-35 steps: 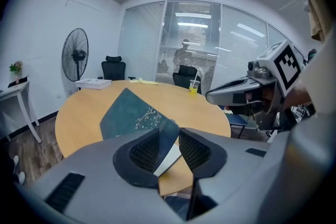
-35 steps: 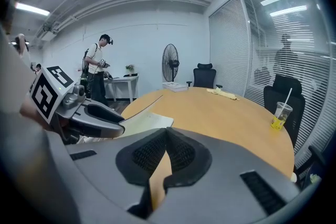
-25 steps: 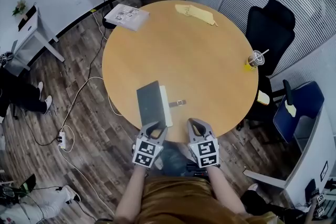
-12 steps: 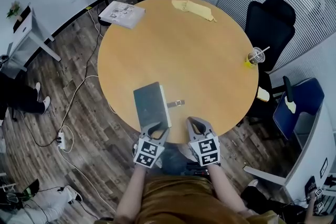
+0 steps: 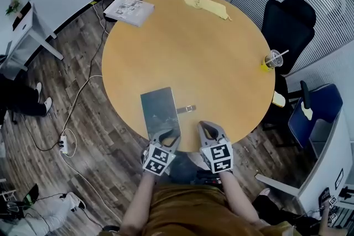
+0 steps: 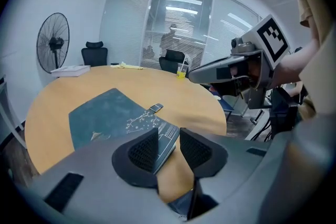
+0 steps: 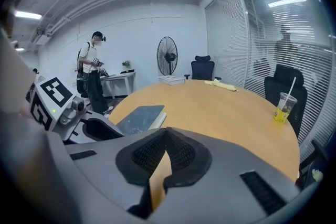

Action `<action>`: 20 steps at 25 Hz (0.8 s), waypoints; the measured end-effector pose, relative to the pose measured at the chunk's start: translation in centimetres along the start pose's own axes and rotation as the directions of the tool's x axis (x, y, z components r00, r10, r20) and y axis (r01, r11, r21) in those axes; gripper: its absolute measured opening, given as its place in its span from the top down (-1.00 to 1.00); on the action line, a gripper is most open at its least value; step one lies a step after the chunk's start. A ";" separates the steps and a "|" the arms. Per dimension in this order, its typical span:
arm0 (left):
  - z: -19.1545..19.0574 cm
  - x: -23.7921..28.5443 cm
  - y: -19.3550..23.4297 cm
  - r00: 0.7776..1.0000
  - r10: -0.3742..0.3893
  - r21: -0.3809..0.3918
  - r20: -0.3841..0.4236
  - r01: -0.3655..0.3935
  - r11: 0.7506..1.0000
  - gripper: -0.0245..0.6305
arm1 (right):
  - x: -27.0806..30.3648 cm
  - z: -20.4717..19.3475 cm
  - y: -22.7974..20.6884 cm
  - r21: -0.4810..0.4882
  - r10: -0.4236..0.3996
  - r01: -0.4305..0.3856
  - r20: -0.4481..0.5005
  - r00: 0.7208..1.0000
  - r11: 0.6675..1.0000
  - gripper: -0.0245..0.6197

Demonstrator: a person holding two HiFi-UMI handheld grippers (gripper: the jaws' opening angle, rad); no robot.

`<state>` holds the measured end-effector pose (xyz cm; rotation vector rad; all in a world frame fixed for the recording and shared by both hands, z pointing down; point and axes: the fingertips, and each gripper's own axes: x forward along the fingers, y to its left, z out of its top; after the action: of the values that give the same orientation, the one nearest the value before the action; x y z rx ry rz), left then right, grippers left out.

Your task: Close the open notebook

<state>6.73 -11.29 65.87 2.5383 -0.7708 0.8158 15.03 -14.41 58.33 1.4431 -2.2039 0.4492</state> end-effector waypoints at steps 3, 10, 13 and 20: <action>-0.5 0.7 1.4 0.999 0.046 -0.058 0.009 -0.046 0.997 0.80 | 0.1 -0.1 -0.1 0.004 0.003 -0.003 -0.004 1.000 1.000 0.89; -2.0 1.6 0.9 0.996 0.047 -0.005 -0.079 -0.048 0.999 0.79 | 0.1 -0.1 0.0 0.004 0.011 -0.011 -0.005 1.000 1.000 0.89; -1.9 1.5 1.1 0.997 0.056 -0.045 -0.059 -0.059 0.997 0.72 | -0.2 0.2 0.1 0.001 0.011 -0.011 0.004 1.000 1.000 0.89; -0.2 -1.1 2.7 0.991 0.123 -0.167 0.045 -0.114 0.979 0.70 | -1.9 1.6 0.8 0.000 -0.012 0.012 0.057 0.998 1.000 0.89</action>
<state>4.25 -12.81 65.81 2.3960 -0.9738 0.6901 14.64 -13.48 56.00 1.4853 -2.2381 0.4079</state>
